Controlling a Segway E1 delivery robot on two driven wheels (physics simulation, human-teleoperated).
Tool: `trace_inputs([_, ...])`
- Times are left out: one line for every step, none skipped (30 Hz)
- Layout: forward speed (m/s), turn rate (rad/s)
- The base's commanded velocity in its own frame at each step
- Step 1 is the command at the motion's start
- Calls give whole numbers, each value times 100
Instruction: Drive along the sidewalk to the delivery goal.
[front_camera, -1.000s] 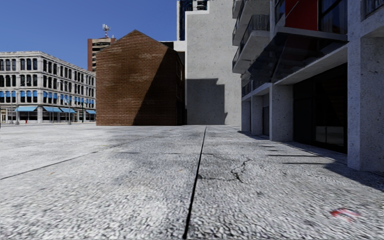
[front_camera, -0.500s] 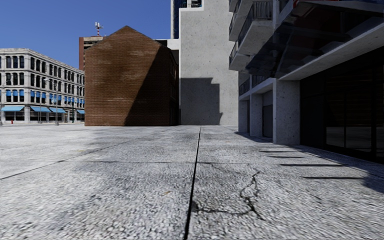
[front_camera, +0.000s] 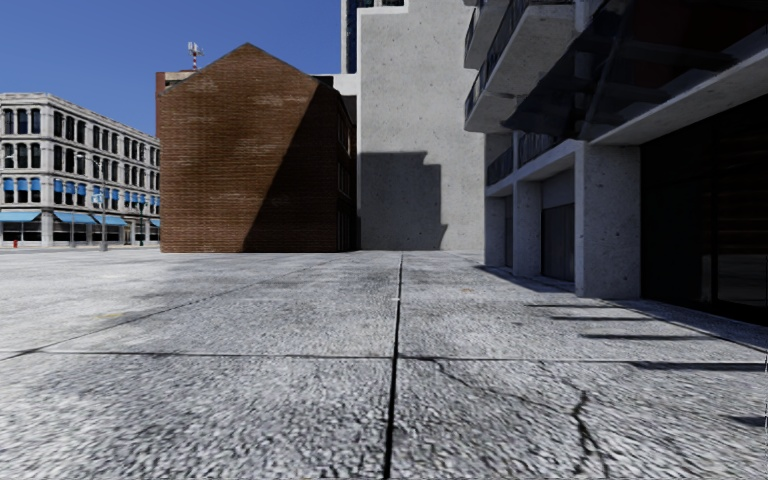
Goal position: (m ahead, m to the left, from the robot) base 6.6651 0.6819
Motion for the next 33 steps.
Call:
trace_inputs([195, 0])
trace_inputs([195, 0])
trace_inputs([195, 0])
trace_inputs([194, 0])
trace_inputs([194, 0])
trace_inputs([194, 0])
trace_inputs([194, 0])
trace_inputs([194, 0])
trace_inputs([194, 0])
trace_inputs([194, 0])
trace_inputs([194, 0])
trace_inputs([194, 0])
trace_inputs([200, 0])
trace_inputs([200, 0])
trace_inputs([200, 0])
trace_inputs([200, 0])
trace_inputs([200, 0])
trace_inputs([200, 0])
trace_inputs([200, 0])
trace_inputs([200, 0])
trace_inputs([200, 0])
trace_inputs([200, 0])
trace_inputs([200, 0])
trace_inputs([200, 0])
trace_inputs([200, 0])
trace_inputs([200, 0])
trace_inputs([200, 0])
trace_inputs([200, 0])
trace_inputs([200, 0])
trace_inputs([200, 0])
trace_inputs([200, 0])
trace_inputs([200, 0])
trace_inputs([200, 0])
